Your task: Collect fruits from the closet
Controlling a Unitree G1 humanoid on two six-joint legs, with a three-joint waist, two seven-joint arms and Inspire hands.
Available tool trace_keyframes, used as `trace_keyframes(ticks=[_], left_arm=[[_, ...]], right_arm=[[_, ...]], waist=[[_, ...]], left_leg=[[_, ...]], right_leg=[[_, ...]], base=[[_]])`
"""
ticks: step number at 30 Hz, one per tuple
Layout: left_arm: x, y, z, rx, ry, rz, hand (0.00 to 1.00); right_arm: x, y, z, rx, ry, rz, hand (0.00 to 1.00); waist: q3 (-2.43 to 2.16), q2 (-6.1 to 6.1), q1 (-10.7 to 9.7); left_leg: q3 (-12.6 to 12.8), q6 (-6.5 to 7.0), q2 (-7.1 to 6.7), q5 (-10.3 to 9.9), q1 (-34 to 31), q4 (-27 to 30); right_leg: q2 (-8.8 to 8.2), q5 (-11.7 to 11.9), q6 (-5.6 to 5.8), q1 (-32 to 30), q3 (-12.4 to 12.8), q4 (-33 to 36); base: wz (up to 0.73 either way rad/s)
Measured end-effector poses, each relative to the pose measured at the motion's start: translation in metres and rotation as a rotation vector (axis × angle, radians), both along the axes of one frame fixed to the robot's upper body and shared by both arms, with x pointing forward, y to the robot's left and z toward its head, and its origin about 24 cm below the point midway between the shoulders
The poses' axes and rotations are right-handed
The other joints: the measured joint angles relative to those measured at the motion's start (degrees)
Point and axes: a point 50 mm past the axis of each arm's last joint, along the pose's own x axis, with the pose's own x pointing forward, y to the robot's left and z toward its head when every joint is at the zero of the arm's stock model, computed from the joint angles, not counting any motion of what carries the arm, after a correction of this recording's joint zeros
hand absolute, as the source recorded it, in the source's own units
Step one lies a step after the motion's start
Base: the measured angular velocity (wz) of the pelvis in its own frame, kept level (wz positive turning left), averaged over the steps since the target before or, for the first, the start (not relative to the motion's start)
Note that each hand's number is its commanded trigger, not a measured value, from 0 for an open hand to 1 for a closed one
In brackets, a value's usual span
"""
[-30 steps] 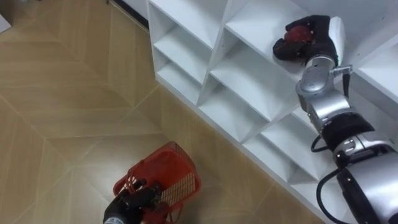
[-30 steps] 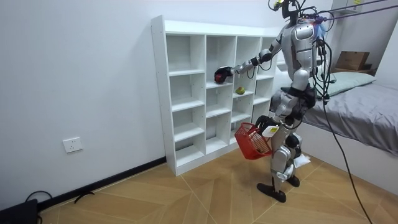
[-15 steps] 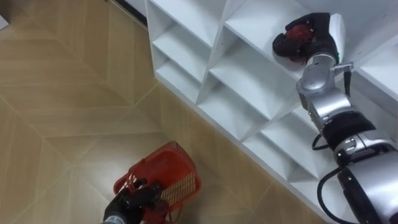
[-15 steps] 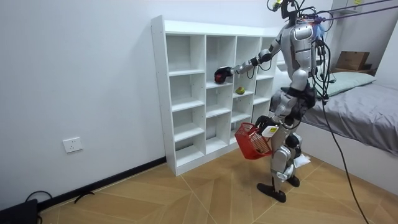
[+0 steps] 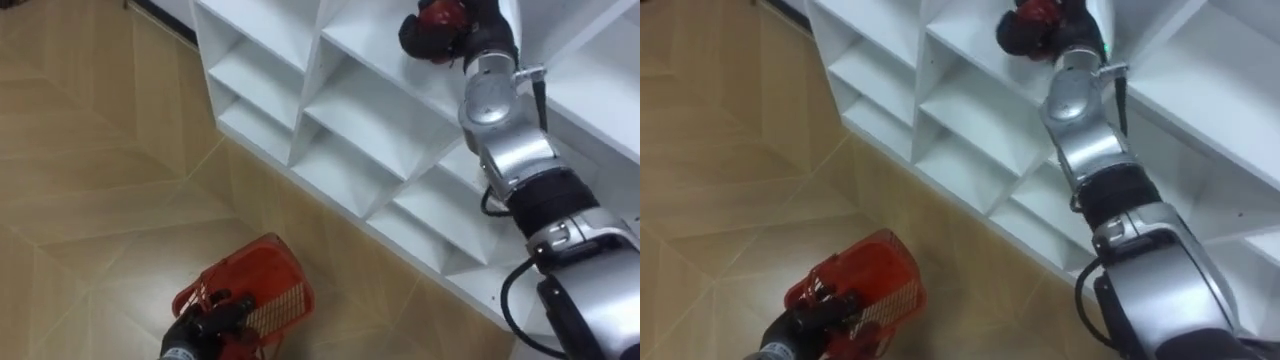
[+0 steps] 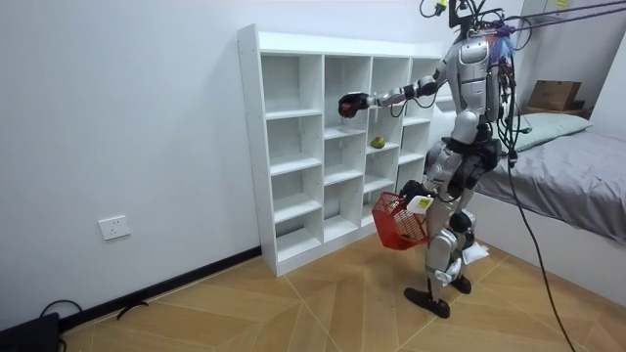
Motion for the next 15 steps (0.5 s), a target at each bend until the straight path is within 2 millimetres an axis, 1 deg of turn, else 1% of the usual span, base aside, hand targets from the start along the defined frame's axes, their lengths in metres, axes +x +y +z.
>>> trace_keyframes(ticks=[1, 2, 3, 4, 5, 6, 7, 8, 10, 11, 12, 13, 15], left_arm=[[0.002, -0.002, 0.001, 0.007, -0.001, -0.005, 1.0], [0.002, -0.005, 0.001, 0.013, 0.002, -0.028, 1.0], [0.002, -0.008, 0.001, 0.013, 0.004, -0.039, 1.0], [0.001, -0.013, 0.001, 0.009, 0.006, -0.057, 1.0], [0.001, -0.02, 0.002, -0.012, -0.001, -0.062, 1.0], [0.002, -0.023, 0.002, -0.022, -0.002, -0.063, 1.0], [0.003, -0.031, 0.002, -0.049, -0.003, -0.06, 1.0], [0.003, -0.035, 0.002, -0.066, -0.002, -0.052, 1.0], [0.003, -0.046, 0.001, -0.113, 0.001, -0.038, 1.0], [0.003, -0.05, 0.001, -0.124, 0.003, -0.047, 1.0], [0.004, -0.052, 0.002, -0.128, 0.004, -0.052, 1.0], [0.006, -0.055, 0.004, -0.143, -0.005, -0.053, 1.0], [0.009, -0.06, 0.007, -0.169, -0.02, -0.056, 1.0]], right_arm=[[-0.005, 0.005, -0.003, 0.0, 0.0, 0.04, 1.0], [-0.009, 0.008, -0.008, 0.008, 0.007, 0.065, 1.0], [-0.011, 0.009, -0.01, 0.014, 0.015, 0.072, 1.0], [-0.013, 0.011, -0.017, 0.022, 0.034, 0.077, 1.0], [-0.015, 0.013, -0.023, 0.013, 0.049, 0.085, 1.0], [-0.017, 0.013, -0.026, 0.001, 0.055, 0.086, 1.0], [-0.02, 0.015, -0.031, 0.002, 0.068, 0.095, 1.0], [-0.022, 0.016, -0.033, 0.008, 0.07, 0.101, 1.0], [-0.03, 0.023, -0.042, 0.039, 0.091, 0.13, 1.0], [-0.032, 0.025, -0.047, 0.048, 0.103, 0.136, 1.0], [-0.032, 0.026, -0.048, 0.05, 0.106, 0.137, 1.0], [-0.033, 0.027, -0.048, 0.054, 0.106, 0.14, 1.0], [-0.033, 0.029, -0.048, 0.059, 0.108, 0.144, 1.0]], waist=[[-0.17, 0.05, -0.4], [-0.62, 0.29, -0.7], [-0.73, 0.49, -0.8], [-1.09, 0.88, -1.6], [-1.33, 1.33, -2.2], [-1.49, 1.54, -2.3], [-1.87, 2.07, -2.8], [-2.0, 2.34, -3.1], [-2.44, 3.24, -4.0], [-2.55, 3.79, -4.6], [-2.65, 3.99, -4.7], [-2.69, 4.42, -5.0], [-2.66, 4.79, -6.0]], left_leg=[[0.1, 0.0, 0.06, 0.0, 0.7, 0.0], [0.2, 0.01, 0.07, 0.0, 1.0, 0.0], [0.2, 0.01, 0.05, 0.0, 1.4, 0.0], [0.2, 0.02, 0.04, 0.0, 2.0, 0.1], [0.3, 0.03, 0.04, 0.0, 2.6, 0.1], [0.4, 0.04, 0.06, 0.0, 2.8, 0.1], [0.4, 0.04, 0.09, 0.0, 2.9, 0.4], [0.4, 0.05, 0.1, 0.0, 3.0, 0.5], [1.0, 0.07, 0.26, -0.1, 4.2, 0.5], [1.2, 0.07, 0.26, -0.1, 5.0, 0.4], [1.4, 0.08, 0.3, -0.1, 5.2, 0.4], [1.7, 0.08, 0.41, -0.1, 5.6, 0.3], [1.8, 0.08, 0.41, 0.0, 6.3, 0.2]], right_leg=[[0.04, 0.0, 0.0, 0.6, 0.1, 0.0], [0.04, 0.0, -0.03, 0.9, 0.1, 0.0], [0.03, 0.0, -0.04, 1.3, 0.2, 0.0], [0.02, 0.0, -0.05, 1.9, 0.3, 0.0], [0.02, 0.1, -0.03, 2.4, 0.4, 0.0], [0.02, 0.1, -0.04, 2.6, 0.5, 0.0], [0.04, 0.1, -0.08, 2.9, 0.5, 0.1], [0.04, 0.2, -0.1, 3.1, 0.5, 0.1], [0.12, 0.3, -0.14, 4.1, 1.1, 0.1], [0.15, 0.3, -0.12, 4.7, 1.4, 0.1], [0.19, 0.3, -0.11, 4.7, 1.8, 0.1], [0.28, 0.4, -0.12, 4.9, 2.2, 0.1], [0.34, 0.4, -0.1, 5.4, 2.5, 0.1]], base=[[0.0], [0.0], [0.0], [0.0], [0.0], [0.0], [0.0], [-0.04], [-0.12], [-0.14], [-0.17], [-0.16], [-0.08]])
